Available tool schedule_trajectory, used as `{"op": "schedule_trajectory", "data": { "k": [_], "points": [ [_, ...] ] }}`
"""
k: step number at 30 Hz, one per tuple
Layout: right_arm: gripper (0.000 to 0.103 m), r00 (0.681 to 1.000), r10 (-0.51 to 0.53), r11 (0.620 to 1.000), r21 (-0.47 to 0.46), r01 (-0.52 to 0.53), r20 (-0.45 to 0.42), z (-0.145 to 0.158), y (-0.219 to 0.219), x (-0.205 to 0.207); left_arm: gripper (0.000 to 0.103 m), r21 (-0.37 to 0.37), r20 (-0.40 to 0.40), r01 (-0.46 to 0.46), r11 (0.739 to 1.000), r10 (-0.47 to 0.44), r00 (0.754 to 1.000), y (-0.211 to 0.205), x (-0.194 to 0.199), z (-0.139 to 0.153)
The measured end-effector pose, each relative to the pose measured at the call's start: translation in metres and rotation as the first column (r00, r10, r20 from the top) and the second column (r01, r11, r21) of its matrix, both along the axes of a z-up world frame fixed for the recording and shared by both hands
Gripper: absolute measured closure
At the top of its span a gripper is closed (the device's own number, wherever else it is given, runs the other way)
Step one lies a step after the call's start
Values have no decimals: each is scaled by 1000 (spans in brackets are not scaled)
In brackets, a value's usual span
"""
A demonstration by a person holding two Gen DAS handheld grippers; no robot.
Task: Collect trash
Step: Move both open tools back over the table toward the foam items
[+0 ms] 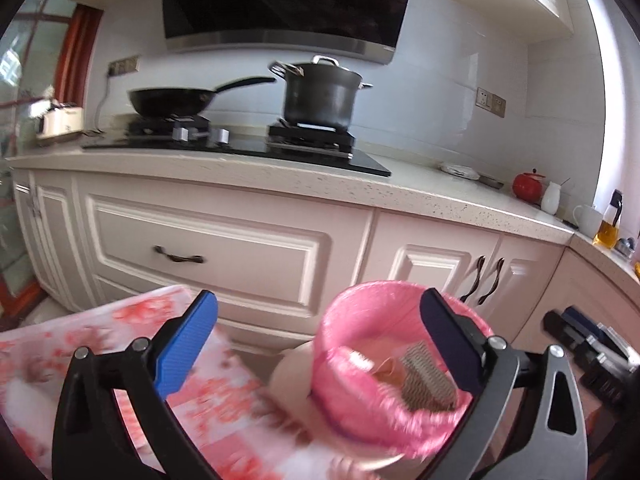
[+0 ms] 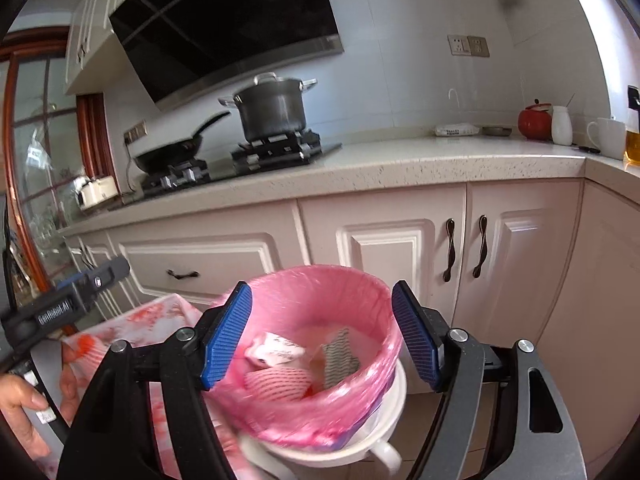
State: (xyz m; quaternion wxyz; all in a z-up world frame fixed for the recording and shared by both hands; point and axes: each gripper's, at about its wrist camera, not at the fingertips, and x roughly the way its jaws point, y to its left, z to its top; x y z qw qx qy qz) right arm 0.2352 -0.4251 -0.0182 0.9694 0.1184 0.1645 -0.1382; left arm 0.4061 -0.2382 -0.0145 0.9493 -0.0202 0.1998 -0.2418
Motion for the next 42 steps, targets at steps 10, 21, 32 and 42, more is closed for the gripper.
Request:
{"op": "schedule_trajectory", "data": {
  "k": [10,21,32,42],
  "points": [
    [25,995,89,996,-9,-89,42,23,73,-68,5,48,57,-124,991,122,991,102,-94,15],
    [22,967,255,966,-33,-256,-27,17,164,-72,5,84,25,-262,961,261,965,212,-160,-10],
    [18,904,405,908,-57,-415,-135,-13,241,-15,5,85,-72,-391,916,397,915,290,-147,-41],
    [18,845,477,865,-40,-500,-242,-55,282,89,5,150,-139,-439,886,459,878,314,-102,-74]
  ]
}}
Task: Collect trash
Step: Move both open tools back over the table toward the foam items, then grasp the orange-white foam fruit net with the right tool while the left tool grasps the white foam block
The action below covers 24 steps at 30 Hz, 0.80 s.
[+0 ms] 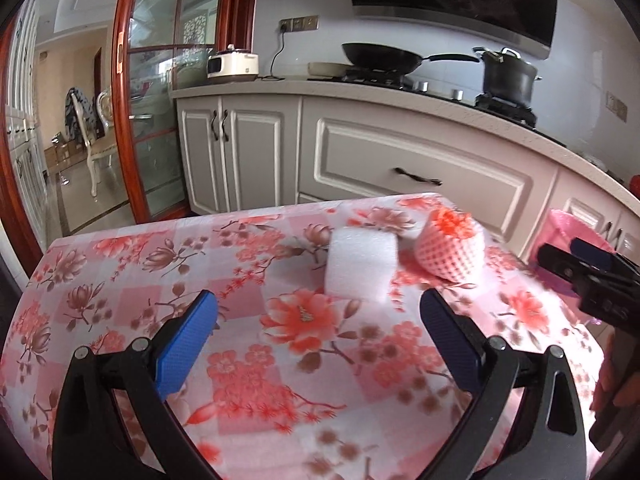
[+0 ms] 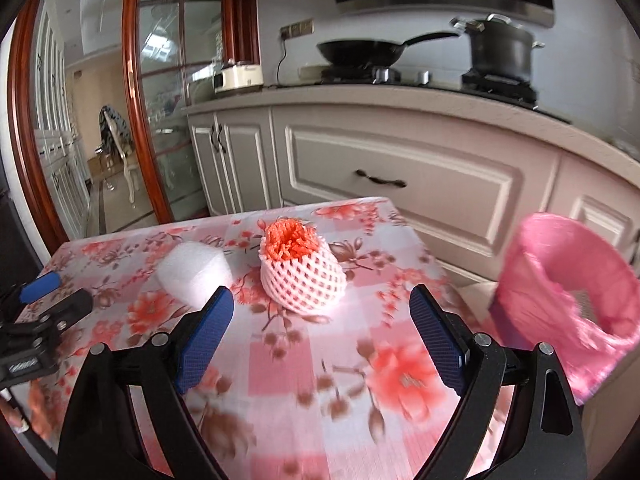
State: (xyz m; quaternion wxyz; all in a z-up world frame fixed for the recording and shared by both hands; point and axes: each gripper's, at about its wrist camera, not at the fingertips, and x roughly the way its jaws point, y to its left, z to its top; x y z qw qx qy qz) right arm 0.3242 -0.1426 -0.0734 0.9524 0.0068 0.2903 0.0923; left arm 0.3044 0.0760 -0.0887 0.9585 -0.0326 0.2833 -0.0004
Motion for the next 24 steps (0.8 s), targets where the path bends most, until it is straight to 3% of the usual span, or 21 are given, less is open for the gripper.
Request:
{"op": "schedule_trajectory", "data": {
  "k": [9,15,17,19,24],
  "points": [
    [18,990,58,998,-6,-59,-129,-44,33,88,5,-25,-60,-4,1000,2,998,10,45,-18],
    [20,977,66,998,1,-67,-202,-61,36,118,5,-28,-86,16,999,-18,996,7,69,-26],
    [41,977,66,998,-2,-68,-204,-62,33,120,5,-25,-95,27,999,-29,995,2,79,-28],
    [55,976,78,997,11,-77,-203,-59,27,119,5,-24,-107,35,999,-38,994,-1,86,-30],
    [63,985,49,999,33,-44,-163,-45,3,101,5,-21,-145,69,997,-72,987,-19,112,-38]
  ]
}}
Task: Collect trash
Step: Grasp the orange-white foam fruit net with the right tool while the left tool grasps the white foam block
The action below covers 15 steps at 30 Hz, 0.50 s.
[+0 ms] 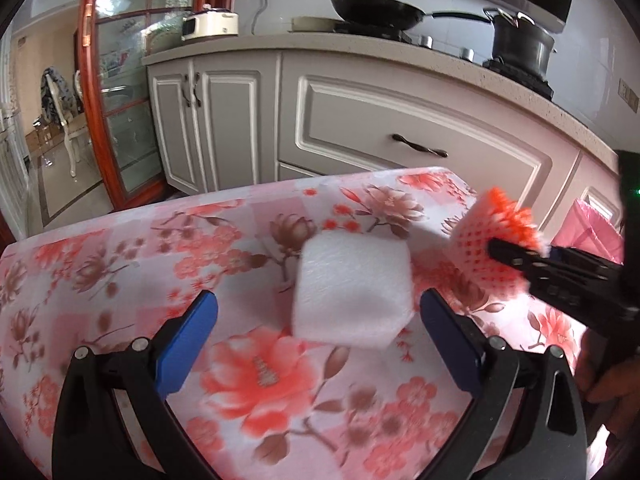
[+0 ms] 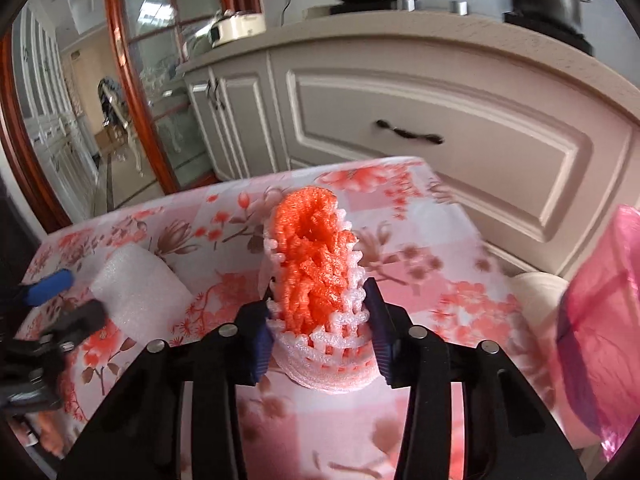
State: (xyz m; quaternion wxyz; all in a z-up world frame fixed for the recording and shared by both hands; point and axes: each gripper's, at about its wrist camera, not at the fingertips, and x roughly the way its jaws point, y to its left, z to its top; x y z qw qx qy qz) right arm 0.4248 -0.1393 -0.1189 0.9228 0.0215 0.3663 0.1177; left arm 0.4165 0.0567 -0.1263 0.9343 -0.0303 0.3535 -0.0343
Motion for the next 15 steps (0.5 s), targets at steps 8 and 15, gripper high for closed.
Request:
{"op": "schedule_trajectory", "data": {
  "k": [8,15],
  "points": [
    [63,999,-31,999,39,30,23,11,-21,-32,34,46,-84,52,998,-48,995,-25,34,-16],
    [63,999,-41,997,59,39,32,14,-24,-61,39,69,-16,80,994,-80,997,-34,5,-7]
  ]
}}
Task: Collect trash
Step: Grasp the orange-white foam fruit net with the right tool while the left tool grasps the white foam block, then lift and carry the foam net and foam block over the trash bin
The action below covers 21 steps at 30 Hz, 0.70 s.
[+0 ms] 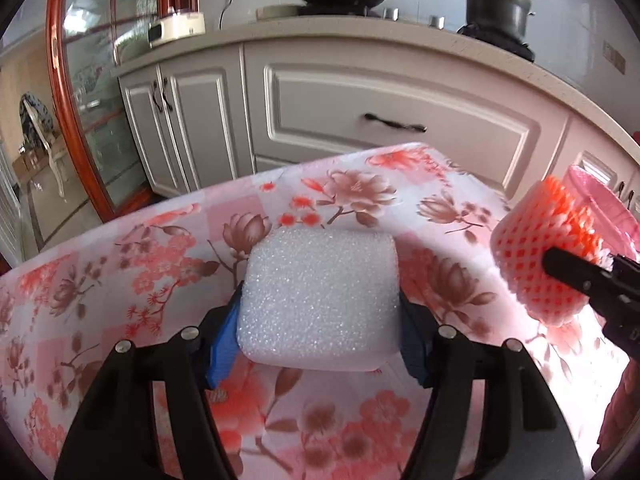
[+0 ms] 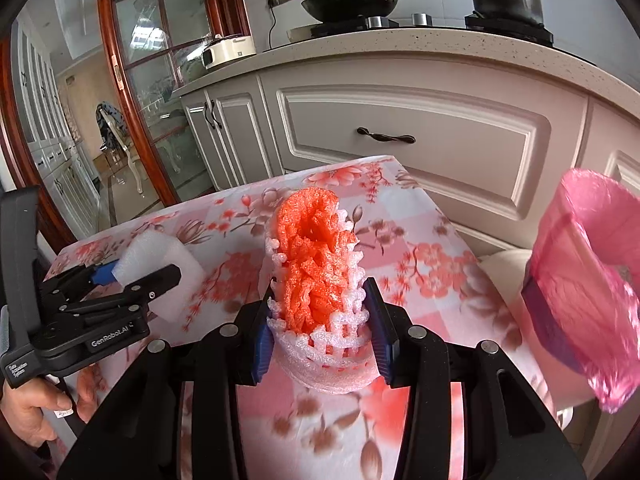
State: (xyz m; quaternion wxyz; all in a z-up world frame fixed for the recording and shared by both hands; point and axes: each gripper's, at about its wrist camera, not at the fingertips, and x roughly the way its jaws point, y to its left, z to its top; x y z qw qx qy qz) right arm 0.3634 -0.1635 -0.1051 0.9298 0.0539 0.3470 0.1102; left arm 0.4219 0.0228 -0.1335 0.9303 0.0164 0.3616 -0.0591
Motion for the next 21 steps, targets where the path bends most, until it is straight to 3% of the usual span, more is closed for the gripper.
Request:
{"op": "schedule_trajectory", "data": {
  "k": [11,21],
  "points": [
    [63,998,-4,1000,-2,4,65,30,-5,-82,39,-63,149,-16,998,26,988,-5,-97,39],
    [63,973,-11,999,-44,22,229,75,-8,-183,39,-104,298,40,994,-7,954,-22,-191,84]
  ]
}}
